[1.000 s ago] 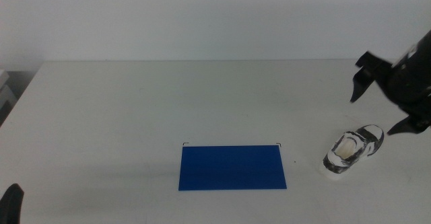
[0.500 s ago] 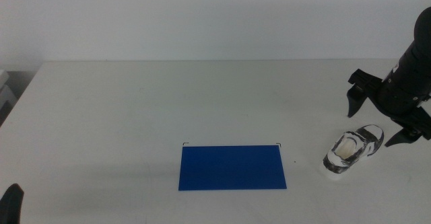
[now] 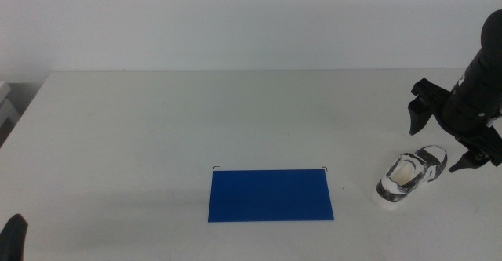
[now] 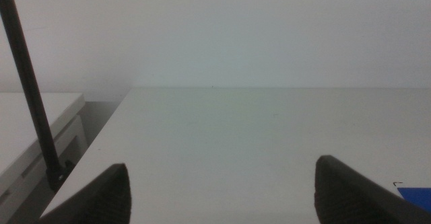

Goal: Use one arm to grab the shoe from the table and place it on the mat.

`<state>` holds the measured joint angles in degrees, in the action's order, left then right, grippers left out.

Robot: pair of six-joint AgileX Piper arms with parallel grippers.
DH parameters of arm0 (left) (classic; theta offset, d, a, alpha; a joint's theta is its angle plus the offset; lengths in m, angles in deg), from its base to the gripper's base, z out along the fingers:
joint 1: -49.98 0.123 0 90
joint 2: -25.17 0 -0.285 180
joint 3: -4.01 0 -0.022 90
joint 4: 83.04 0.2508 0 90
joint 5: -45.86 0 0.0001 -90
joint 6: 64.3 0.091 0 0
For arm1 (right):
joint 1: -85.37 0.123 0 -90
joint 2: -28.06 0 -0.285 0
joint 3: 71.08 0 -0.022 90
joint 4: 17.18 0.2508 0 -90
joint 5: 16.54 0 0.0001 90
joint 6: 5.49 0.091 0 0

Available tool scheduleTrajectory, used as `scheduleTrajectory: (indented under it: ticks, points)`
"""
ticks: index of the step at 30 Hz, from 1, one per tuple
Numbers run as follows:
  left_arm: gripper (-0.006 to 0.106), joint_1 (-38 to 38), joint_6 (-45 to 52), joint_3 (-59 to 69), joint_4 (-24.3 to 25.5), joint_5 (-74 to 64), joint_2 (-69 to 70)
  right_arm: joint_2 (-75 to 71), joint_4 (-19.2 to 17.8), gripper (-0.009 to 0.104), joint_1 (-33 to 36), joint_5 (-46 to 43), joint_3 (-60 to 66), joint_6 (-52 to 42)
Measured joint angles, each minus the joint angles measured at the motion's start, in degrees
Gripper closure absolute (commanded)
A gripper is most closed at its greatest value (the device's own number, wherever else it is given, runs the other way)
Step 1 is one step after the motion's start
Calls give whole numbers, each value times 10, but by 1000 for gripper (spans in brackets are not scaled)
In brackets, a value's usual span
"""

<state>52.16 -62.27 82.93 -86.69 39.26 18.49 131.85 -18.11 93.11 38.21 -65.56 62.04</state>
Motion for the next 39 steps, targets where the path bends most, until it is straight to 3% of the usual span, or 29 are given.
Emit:
scheduleTrajectory:
  ticks: [7,23,27,30,39]
  points:
    - [7,0,0,0,0,0,0,9,-37,13,25,8,-1,86]
    - [7,0,0,0,0,0,0,93,-32,13,29,-21,-1,103]
    - [7,0,0,0,0,0,0,113,-32,18,29,-24,-1,103]
    - [7,0,0,0,0,0,0,121,-32,28,29,-26,-1,103]
    - [7,0,0,0,0,0,0,121,-31,77,29,-29,-1,103]
